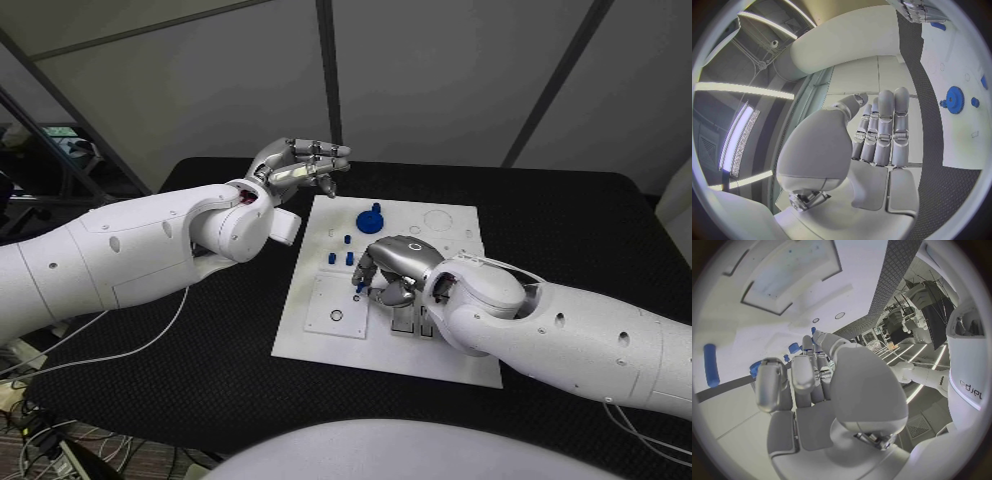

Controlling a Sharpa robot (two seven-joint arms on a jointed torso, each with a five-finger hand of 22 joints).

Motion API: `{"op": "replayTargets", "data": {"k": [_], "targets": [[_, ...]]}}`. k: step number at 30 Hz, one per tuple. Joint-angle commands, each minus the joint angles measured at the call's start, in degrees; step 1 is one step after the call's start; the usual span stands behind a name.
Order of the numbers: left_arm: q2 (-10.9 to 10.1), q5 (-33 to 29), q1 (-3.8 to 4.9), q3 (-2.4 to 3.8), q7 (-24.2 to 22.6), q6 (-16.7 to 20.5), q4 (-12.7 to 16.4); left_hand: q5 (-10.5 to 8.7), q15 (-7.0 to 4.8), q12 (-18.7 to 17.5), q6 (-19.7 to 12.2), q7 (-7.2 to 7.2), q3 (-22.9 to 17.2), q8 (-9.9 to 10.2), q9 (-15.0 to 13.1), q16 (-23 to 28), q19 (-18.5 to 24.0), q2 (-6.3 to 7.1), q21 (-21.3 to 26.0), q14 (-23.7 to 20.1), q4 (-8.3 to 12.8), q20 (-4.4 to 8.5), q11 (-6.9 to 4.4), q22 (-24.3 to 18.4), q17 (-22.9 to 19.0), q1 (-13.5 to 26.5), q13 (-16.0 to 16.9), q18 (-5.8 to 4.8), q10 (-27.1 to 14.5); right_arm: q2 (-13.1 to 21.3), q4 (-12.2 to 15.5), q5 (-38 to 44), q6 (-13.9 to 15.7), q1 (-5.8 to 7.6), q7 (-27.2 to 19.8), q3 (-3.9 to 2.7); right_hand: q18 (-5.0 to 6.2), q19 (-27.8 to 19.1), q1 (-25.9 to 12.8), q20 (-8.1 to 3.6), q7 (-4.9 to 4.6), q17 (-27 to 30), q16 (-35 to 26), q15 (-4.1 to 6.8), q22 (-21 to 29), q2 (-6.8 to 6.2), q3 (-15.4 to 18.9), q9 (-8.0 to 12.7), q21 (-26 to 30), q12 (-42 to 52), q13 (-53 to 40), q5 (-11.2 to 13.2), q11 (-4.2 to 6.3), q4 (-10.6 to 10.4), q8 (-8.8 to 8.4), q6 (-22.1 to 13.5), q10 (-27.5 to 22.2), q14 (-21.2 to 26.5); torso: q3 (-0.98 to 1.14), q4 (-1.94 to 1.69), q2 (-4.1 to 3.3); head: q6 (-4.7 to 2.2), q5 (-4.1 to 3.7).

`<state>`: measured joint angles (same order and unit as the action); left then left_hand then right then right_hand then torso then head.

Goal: Assemble the parts on the task board

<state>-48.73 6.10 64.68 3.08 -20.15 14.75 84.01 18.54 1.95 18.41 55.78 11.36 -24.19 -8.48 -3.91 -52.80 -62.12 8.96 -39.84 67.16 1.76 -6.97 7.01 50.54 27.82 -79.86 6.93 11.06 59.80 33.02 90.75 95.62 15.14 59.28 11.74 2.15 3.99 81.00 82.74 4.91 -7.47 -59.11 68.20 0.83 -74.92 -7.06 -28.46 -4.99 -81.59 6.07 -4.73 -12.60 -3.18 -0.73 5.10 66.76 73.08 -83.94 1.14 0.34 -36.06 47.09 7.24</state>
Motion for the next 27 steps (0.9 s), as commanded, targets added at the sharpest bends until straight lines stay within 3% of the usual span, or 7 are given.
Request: {"op": "replayTargets", "data": {"k": [1,27], "targets": [[0.11,-0.25,0.10,0.06,-0.10,-0.25,-0.05,-0.26,-0.12,0.20,-0.29,0.15,0.03,0.29,0.05,-0.01,0.52,-0.48,0.30,-0.42,0.25,-0.08,0.00,-0.09,-0.06,0.02,-0.03,-0.67,-0.57,-0.29,-0.17,0.42,-1.70,-0.02,-0.25,0.12,-0.92,0.04,-0.42,0.14,-0.26,0.05,0.09,0.32,-2.81,-0.01,-0.24,-0.04,-0.36,-0.18,-0.02,0.20,-0.33,0.22,0.21,-0.02,-0.12,-1.88,-0.03,0.04,0.04,0.20,0.22],[0.10,-0.25,0.10,0.05,0.21,-0.44,-0.49,-0.26,-0.09,0.29,-0.35,0.18,0.09,0.26,0.05,-0.05,0.57,-0.52,0.32,-0.49,0.26,-0.12,0.03,-0.09,-0.11,0.03,-0.02,-0.67,-0.68,-1.28,-1.03,1.34,-4.42,-0.21,0.44,0.40,-0.91,0.01,-0.56,0.16,-0.29,0.06,0.14,0.29,-2.81,0.04,-0.20,-0.05,-0.37,-0.19,-0.05,0.22,-0.35,0.20,0.20,0.01,-0.08,-1.86,-0.05,0.02,0.00,1.11,0.90]]}}
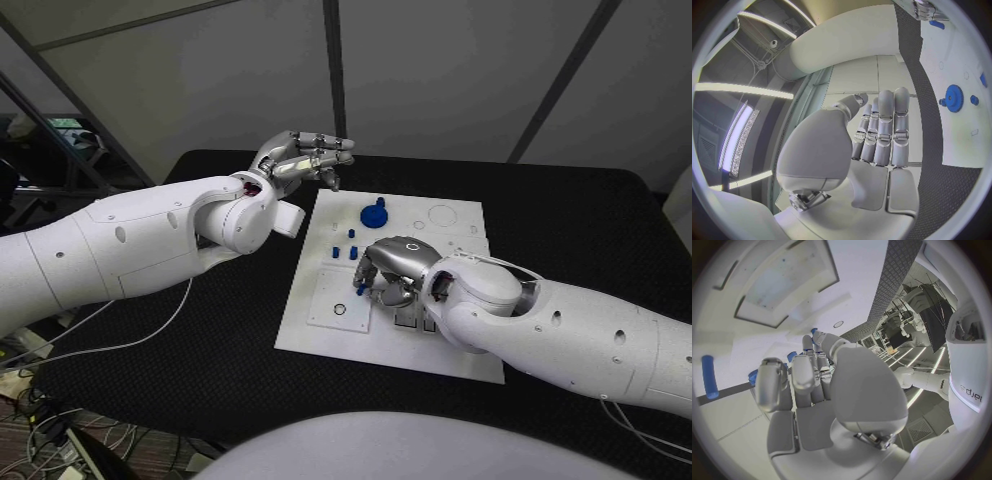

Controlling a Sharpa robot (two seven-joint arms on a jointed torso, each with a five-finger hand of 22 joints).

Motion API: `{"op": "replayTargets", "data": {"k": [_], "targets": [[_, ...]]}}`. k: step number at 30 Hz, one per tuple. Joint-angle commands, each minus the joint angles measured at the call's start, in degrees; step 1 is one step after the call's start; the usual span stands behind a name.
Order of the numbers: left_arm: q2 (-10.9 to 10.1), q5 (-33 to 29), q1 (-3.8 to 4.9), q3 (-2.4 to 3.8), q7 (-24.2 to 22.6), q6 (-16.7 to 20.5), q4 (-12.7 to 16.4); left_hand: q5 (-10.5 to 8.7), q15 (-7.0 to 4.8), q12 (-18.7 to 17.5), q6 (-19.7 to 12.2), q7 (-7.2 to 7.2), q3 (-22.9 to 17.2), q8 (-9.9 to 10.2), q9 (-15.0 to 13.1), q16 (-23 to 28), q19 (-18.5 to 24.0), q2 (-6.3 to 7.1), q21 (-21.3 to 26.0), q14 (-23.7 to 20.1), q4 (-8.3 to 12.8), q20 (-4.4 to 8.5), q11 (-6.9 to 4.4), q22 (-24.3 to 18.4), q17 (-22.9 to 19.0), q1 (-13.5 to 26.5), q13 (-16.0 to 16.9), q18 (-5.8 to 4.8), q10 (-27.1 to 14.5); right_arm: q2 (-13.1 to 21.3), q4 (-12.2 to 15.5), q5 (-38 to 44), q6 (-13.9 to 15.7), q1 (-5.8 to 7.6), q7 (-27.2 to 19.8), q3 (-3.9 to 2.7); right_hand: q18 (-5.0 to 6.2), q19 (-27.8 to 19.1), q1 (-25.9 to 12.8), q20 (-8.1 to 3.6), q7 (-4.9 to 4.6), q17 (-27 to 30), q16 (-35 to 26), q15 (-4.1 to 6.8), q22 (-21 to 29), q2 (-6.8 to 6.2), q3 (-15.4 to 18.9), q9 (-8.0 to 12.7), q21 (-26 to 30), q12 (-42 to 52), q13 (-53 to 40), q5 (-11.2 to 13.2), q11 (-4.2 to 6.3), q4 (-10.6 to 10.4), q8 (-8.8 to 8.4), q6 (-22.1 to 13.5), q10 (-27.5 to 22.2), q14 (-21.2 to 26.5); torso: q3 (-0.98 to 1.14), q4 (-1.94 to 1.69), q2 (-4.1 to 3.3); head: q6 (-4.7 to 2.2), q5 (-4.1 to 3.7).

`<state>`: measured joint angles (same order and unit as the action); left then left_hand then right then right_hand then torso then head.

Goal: Assemble the parts on the task board

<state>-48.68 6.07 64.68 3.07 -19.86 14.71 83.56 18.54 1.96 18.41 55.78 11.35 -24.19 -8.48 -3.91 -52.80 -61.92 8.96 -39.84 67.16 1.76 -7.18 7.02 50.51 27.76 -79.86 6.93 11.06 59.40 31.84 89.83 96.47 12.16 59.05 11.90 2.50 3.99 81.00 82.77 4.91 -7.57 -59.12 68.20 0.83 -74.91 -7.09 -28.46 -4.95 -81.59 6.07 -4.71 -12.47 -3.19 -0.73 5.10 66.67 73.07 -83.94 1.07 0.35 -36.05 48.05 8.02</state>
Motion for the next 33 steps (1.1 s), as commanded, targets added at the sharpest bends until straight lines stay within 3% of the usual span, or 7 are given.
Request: {"op": "replayTargets", "data": {"k": [1,5,12,18,26,33], "targets": [[0.06,-0.21,0.10,0.06,-0.07,-0.41,-0.05,-0.26,-0.10,0.29,-0.35,0.19,0.09,0.26,0.05,-0.05,0.37,-0.52,0.32,-0.48,0.26,0.09,0.02,-0.05,-0.05,0.03,-0.02,-0.67,-0.28,-0.14,-0.15,0.51,-1.53,0.01,0.33,0.06,-0.91,0.02,-0.58,0.16,-0.18,0.07,0.14,0.29,-2.82,0.06,-0.21,-0.09,-0.37,-0.19,-0.07,0.09,-0.34,0.21,0.20,0.10,-0.07,-1.86,0.02,0.00,-0.01,0.15,0.12],[0.07,-0.21,0.10,0.06,-0.04,-0.44,-0.07,-0.26,-0.10,0.29,-0.35,0.19,0.09,0.26,0.05,-0.05,0.37,-0.52,0.32,-0.48,0.26,0.09,0.02,-0.05,-0.05,0.03,-0.02,-0.67,-0.28,-0.32,-0.33,0.66,-1.73,0.00,0.63,0.09,-0.88,-0.10,-0.77,0.20,-0.22,0.19,0.13,0.25,-2.72,0.01,-0.11,-0.08,-0.31,-0.28,-0.07,0.13,-0.38,0.21,0.12,0.01,-0.17,-1.81,0.01,0.02,0.01,0.21,0.18],[0.07,-0.21,0.10,0.06,0.11,-0.56,-0.09,-0.26,-0.10,0.29,-0.35,0.19,0.09,0.26,0.05,-0.05,0.37,-0.52,0.32,-0.48,0.26,0.09,0.02,-0.05,-0.05,0.03,-0.02,-0.67,-0.28,-0.59,-0.71,0.65,-1.25,-0.01,0.27,0.43,0.01,-3.25,-3.54,1.25,-1.65,3.25,-1.64,-1.14,0.95,-1.68,0.85,0.84,2.22,-2.49,0.96,-0.59,-2.03,-0.72,-1.62,-4.07,-5.23,-0.73,-0.01,0.01,0.03,0.32,0.22],[0.10,-0.21,0.10,0.06,0.31,-0.53,-0.18,-0.25,-0.09,0.33,-0.37,0.20,0.09,0.25,0.05,-0.06,0.38,-0.56,0.32,-0.50,0.26,0.07,0.02,-0.05,-0.07,0.02,-0.02,-0.66,-0.30,-0.50,-0.64,0.60,-0.27,-0.01,-0.21,0.88,0.33,-4.23,-4.42,1.74,-1.71,4.25,-2.17,-1.45,2.10,-2.56,1.50,1.09,3.11,-2.35,1.06,-0.37,-2.46,-1.01,-1.56,-5.89,-7.26,-0.38,-0.01,0.03,0.05,0.38,0.25],[0.19,-0.21,0.10,0.06,0.70,-0.35,-0.42,-0.23,-0.07,0.46,-0.40,0.21,0.08,0.19,0.04,-0.12,0.43,-0.73,0.33,-0.56,0.28,0.04,0.03,-0.04,-0.12,-0.05,0.00,-0.65,-0.38,-0.06,-0.33,0.58,2.55,-0.01,-0.58,1.02,0.37,-4.33,-4.47,1.84,-1.74,4.36,-2.16,-1.52,2.22,-2.68,1.61,1.08,3.21,-2.27,1.05,-0.51,-2.54,-1.00,-1.53,-6.20,-7.82,-0.35,-0.01,-0.05,0.06,0.25,0.17],[0.14,-0.21,0.09,0.05,0.87,-0.42,-0.55,-0.23,-0.07,0.46,-0.40,0.21,0.08,0.19,0.04,-0.12,0.43,-0.73,0.33,-0.56,0.28,0.04,0.03,-0.04,-0.12,-0.05,0.00,-0.65,-0.38,1.65,1.34,-0.01,7.71,-0.02,-1.61,1.03,0.82,-5.69,-4.57,2.02,-1.83,6.34,-3.44,-1.68,3.99,-3.12,1.95,1.16,4.50,-2.09,1.04,-0.78,-2.72,-0.98,-1.59,-7.39,-9.07,0.18,0.08,0.08,0.03,-0.07,0.16]]}}
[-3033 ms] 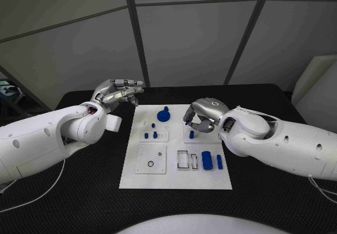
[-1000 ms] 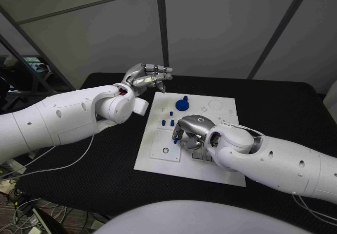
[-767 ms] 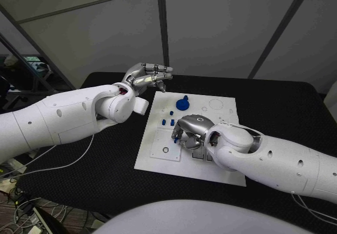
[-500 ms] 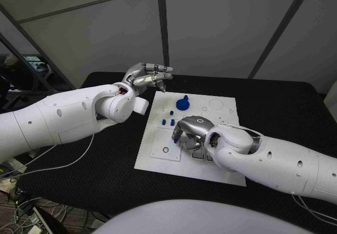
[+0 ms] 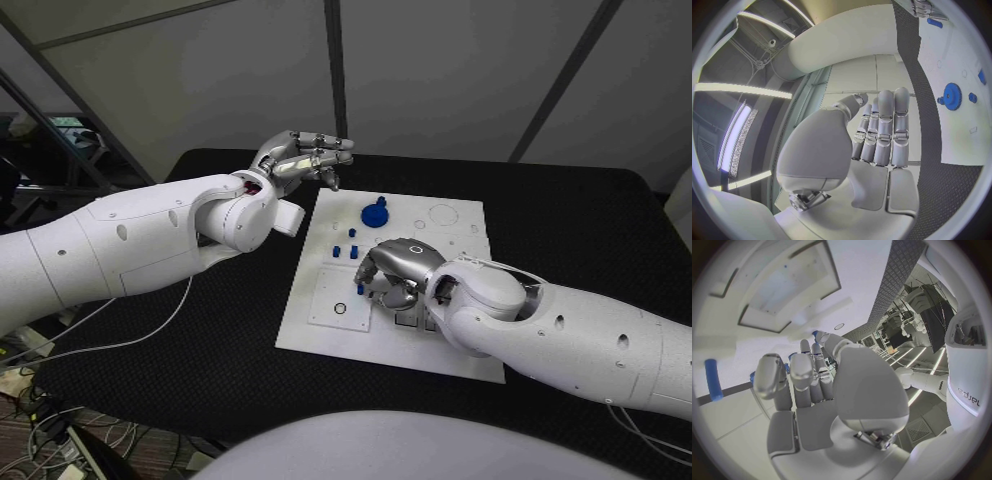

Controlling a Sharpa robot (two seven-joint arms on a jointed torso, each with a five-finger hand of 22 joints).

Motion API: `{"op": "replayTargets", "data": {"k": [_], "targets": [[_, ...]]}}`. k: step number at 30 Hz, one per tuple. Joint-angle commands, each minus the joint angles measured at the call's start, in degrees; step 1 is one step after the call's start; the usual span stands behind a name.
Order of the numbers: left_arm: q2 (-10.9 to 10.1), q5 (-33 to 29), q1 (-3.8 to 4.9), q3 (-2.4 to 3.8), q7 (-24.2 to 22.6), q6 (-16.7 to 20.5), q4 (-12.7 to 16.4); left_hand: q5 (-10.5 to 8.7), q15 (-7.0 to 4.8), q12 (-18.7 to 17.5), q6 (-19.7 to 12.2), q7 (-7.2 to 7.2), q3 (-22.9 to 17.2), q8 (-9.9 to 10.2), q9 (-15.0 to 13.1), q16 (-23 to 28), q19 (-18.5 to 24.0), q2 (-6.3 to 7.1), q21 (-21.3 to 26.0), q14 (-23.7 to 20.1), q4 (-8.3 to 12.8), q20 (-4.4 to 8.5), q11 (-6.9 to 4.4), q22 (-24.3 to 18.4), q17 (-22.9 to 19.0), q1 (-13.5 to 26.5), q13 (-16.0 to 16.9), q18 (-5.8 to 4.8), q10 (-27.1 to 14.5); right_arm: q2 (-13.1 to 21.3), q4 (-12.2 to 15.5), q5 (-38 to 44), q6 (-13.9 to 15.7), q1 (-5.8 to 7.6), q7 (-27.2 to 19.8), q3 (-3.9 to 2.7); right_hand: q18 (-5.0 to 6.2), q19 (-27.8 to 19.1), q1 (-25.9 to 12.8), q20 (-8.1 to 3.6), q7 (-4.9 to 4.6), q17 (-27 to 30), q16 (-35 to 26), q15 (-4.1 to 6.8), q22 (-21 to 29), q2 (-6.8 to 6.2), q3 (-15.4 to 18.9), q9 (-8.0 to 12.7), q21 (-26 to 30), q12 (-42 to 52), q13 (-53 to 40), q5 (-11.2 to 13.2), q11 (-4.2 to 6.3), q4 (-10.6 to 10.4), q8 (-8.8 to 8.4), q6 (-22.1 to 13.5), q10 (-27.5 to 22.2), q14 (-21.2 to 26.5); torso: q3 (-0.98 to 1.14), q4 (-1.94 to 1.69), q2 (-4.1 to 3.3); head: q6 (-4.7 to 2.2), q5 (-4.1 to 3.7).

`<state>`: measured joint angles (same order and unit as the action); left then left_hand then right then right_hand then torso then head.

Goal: Assemble the parts on the task board

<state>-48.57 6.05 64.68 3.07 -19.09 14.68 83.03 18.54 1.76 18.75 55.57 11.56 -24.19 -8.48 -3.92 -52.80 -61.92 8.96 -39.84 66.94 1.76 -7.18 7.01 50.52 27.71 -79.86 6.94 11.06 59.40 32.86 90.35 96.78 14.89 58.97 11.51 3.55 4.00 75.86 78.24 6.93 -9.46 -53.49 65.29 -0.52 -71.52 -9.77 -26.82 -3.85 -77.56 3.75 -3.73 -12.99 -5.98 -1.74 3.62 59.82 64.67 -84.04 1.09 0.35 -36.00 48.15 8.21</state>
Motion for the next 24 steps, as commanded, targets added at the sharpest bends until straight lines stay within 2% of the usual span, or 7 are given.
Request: {"op": "replayTargets", "data": {"k": [1,7,12,14,16,22,24], "targets": [[0.03,-0.19,0.09,0.04,0.11,-0.43,-0.04,-0.23,0.12,0.12,-0.19,0.00,0.08,0.20,0.04,-0.12,0.43,-0.73,0.33,-0.34,0.28,0.03,0.04,-0.05,-0.08,-0.05,0.00,-0.65,-0.38,1.09,1.26,-0.52,5.67,0.07,-1.39,-0.03,0.84,-0.67,-0.04,0.02,0.07,0.94,-0.67,-0.34,0.76,-0.52,0.38,0.07,0.59,0.27,0.05,-0.27,0.05,0.05,-0.11,-0.72,-0.86,0.35,0.04,0.10,0.02,-0.24,-0.12],[-0.01,-0.19,0.08,-0.01,0.24,-0.67,-0.23,-0.23,0.13,0.17,-0.21,0.01,0.10,0.18,0.04,-0.15,0.44,-0.76,0.33,-0.36,0.28,0.02,0.05,-0.05,-0.10,-0.05,0.00,-0.64,-0.42,5.17,4.99,-1.66,7.84,0.13,-1.54,-0.24,0.97,-1.05,-0.12,0.07,0.22,1.66,-1.14,-0.34,1.28,-0.85,0.68,0.07,0.99,0.55,0.01,-0.24,0.09,0.06,-0.11,-1.28,-1.17,0.55,0.04,0.20,0.08,-0.83,-0.88],[0.00,-0.19,0.06,-0.07,0.31,-0.80,-0.37,-0.23,0.13,0.17,-0.21,0.01,0.10,0.18,0.04,-0.15,0.44,-0.76,0.33,-0.36,0.28,0.02,0.05,-0.05,-0.10,-0.05,0.00,-0.64,-0.42,8.52,6.62,-2.68,7.01,0.52,-0.49,-2.53,1.17,-1.65,-0.31,0.06,0.49,2.59,-1.76,-0.29,2.12,-1.27,1.24,0.04,1.65,0.69,0.04,-0.17,0.17,-0.06,-0.05,-1.80,-1.95,0.77,0.01,0.24,0.10,-1.53,-1.90],[0.02,-0.19,0.05,-0.09,0.33,-0.88,-0.39,-0.23,0.13,0.17,-0.21,0.01,0.10,0.18,0.04,-0.15,0.44,-0.76,0.33,-0.36,0.28,0.02,0.05,-0.05,-0.10,-0.05,0.00,-0.64,-0.42,9.92,6.74,-2.92,6.04,0.81,0.09,-3.71,1.22,-1.82,-0.33,0.04,0.55,2.98,-2.02,-0.28,2.37,-1.39,1.56,-0.02,1.87,0.74,0.05,-0.21,0.17,-0.12,0.05,-1.78,-2.45,0.85,-0.02,0.29,0.15,-1.77,-2.15],[0.05,-0.19,0.02,-0.10,0.35,-0.93,-0.41,-0.23,0.13,0.17,-0.21,0.01,0.10,0.18,0.04,-0.15,0.44,-0.76,0.33,-0.36,0.28,0.02,0.05,-0.05,-0.10,-0.05,0.00,-0.64,-0.42,11.13,6.62,-3.06,4.97,1.17,0.55,-4.39,1.27,-1.97,-0.34,0.04,0.68,3.19,-2.13,-0.28,2.60,-1.49,1.91,-0.09,2.07,0.82,0.05,-0.22,0.17,-0.19,0.15,-1.65,-2.89,0.88,-0.03,0.27,0.15,-2.03,-2.49],[0.11,-0.19,-0.01,-0.12,0.38,-1.01,-0.51,-0.23,0.13,0.17,-0.21,0.01,0.10,0.18,0.04,-0.15,0.44,-0.76,0.33,-0.36,0.28,0.02,0.05,-0.05,-0.10,-0.05,0.00,-0.64,-0.42,13.53,5.40,-2.86,0.65,1.83,1.85,-5.24,1.47,-2.59,-0.34,0.03,1.37,3.51,-2.18,-0.29,3.58,-1.87,3.49,-0.13,2.90,1.22,0.03,0.22,0.18,-0.54,0.15,-1.81,-4.08,0.79,-0.06,0.28,0.13,-2.05,-2.94],[0.14,-0.19,-0.03,-0.12,0.38,-1.03,-0.56,-0.23,0.13,0.17,-0.21,0.01,0.10,0.18,0.04,-0.15,0.44,-0.76,0.33,-0.36,0.28,0.02,0.05,-0.05,-0.10,-0.05,0.00,-0.64,-0.42,14.00,5.01,-2.88,-1.09,1.94,2.21,-5.37,1.55,-2.83,-0.20,0.05,1.50,3.64,-2.21,-0.29,3.97,-1.89,3.96,-0.14,3.21,1.37,0.02,0.41,0.15,-0.63,0.15,-1.84,-4.41,0.77,0.02,0.23,0.02,-2.03,-3.09]]}}
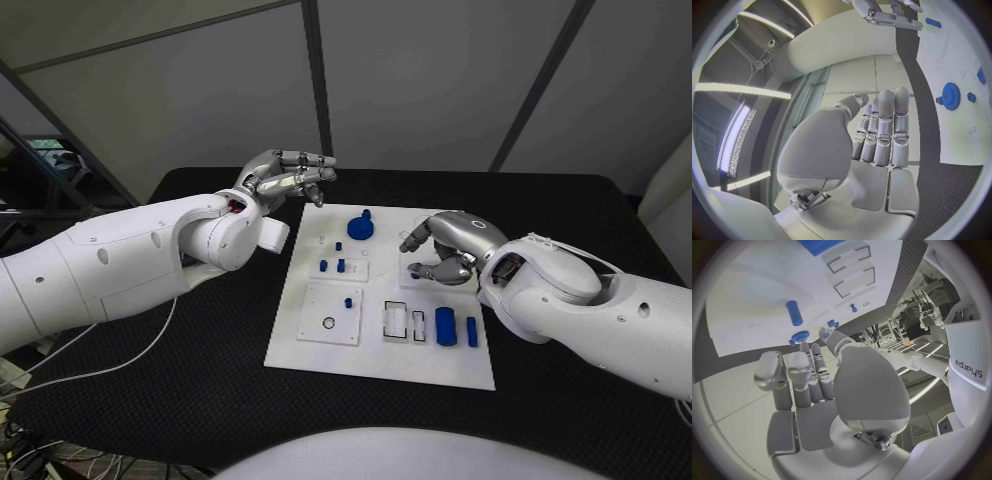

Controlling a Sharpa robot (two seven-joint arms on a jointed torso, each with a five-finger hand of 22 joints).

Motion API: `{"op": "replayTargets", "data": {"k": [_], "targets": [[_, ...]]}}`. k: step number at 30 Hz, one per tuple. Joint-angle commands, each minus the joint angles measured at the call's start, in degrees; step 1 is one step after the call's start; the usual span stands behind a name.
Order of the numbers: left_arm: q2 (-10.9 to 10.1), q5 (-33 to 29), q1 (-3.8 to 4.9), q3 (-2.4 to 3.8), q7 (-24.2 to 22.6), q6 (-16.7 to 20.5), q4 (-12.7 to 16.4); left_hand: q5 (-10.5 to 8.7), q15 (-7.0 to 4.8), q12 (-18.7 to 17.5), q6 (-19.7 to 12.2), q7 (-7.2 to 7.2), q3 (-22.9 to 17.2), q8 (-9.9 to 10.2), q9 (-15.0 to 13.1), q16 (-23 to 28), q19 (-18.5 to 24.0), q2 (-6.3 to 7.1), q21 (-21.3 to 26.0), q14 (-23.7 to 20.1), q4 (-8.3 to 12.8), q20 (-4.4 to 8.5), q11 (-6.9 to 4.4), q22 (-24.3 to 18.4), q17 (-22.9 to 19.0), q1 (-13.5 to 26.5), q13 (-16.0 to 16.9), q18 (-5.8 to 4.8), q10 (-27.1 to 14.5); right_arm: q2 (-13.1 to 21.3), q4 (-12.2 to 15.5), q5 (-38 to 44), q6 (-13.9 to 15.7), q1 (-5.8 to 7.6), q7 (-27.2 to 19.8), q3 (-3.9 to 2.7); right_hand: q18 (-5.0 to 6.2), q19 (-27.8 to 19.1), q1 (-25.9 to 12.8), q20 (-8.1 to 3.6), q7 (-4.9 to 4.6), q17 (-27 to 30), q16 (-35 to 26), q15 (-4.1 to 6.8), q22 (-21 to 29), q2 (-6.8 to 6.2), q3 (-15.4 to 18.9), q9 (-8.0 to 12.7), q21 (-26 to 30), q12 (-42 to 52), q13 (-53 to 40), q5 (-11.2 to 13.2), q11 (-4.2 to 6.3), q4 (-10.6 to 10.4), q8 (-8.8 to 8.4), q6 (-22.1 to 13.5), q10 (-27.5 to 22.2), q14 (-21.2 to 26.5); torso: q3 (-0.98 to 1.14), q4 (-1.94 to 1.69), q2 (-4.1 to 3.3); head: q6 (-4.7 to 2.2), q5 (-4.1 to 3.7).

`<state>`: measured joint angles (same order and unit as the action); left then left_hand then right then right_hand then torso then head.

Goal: Assemble the parts on the task board

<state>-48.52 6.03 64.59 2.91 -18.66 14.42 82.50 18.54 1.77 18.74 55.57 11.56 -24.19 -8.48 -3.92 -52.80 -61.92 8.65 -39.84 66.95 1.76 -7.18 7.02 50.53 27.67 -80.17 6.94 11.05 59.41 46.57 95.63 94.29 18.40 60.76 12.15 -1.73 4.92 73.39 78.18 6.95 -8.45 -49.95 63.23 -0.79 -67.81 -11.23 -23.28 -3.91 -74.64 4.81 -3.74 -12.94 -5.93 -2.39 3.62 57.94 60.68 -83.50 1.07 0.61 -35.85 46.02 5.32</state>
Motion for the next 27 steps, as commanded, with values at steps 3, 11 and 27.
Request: {"op": "replayTargets", "data": {"k": [3,11,27], "targets": [[0.16,-0.18,0.02,0.03,-0.04,-0.79,-0.10,-0.23,0.13,0.17,-0.22,0.01,0.10,0.18,0.04,-0.15,0.44,-0.46,0.33,-0.37,0.28,0.02,0.04,-0.05,-0.05,0.25,0.00,-0.64,-0.43,0.42,-0.74,-0.37,-6.53,0.21,1.81,-0.17,0.68,-0.47,0.06,0.05,0.76,0.23,-0.16,-0.04,0.50,-0.42,0.99,-0.08,0.50,0.56,0.00,0.58,0.08,-0.10,0.13,-0.07,-0.68,0.20,0.07,-0.06,-0.09,0.13,-0.18],[0.12,-0.18,-0.01,0.02,-0.01,-0.85,-0.10,-0.25,0.14,0.26,-0.26,0.03,0.17,0.15,0.03,-0.19,0.47,-0.46,0.33,-0.40,0.29,-0.01,0.06,-0.05,-0.10,0.27,0.01,-0.63,-0.50,-0.35,-1.93,-0.18,-10.32,0.25,2.59,-0.22,0.76,-0.66,0.46,0.07,1.19,0.38,-0.08,-0.06,0.96,-0.03,1.96,-0.08,0.91,1.16,-0.03,1.35,0.04,-0.48,0.13,-0.25,-1.13,0.14,0.00,-0.16,-0.15,0.27,-0.32],[-0.05,-0.18,-0.02,0.02,0.02,-0.84,-0.08,-0.25,0.15,0.32,-0.28,0.04,0.21,0.12,0.03,-0.22,0.49,-0.49,0.33,-0.42,0.28,-0.03,0.07,-0.04,-0.12,0.29,0.02,-0.63,-0.53,-1.69,-3.38,0.24,-9.48,0.25,2.67,-0.21,-0.70,4.44,3.39,-1.21,0.87,-4.34,4.32,1.58,-5.27,4.23,-1.03,-1.19,-3.67,6.40,-0.94,1.10,2.13,-0.88,2.51,5.65,7.44,-1.46,0.07,-0.03,-0.08,0.45,-0.20]]}}
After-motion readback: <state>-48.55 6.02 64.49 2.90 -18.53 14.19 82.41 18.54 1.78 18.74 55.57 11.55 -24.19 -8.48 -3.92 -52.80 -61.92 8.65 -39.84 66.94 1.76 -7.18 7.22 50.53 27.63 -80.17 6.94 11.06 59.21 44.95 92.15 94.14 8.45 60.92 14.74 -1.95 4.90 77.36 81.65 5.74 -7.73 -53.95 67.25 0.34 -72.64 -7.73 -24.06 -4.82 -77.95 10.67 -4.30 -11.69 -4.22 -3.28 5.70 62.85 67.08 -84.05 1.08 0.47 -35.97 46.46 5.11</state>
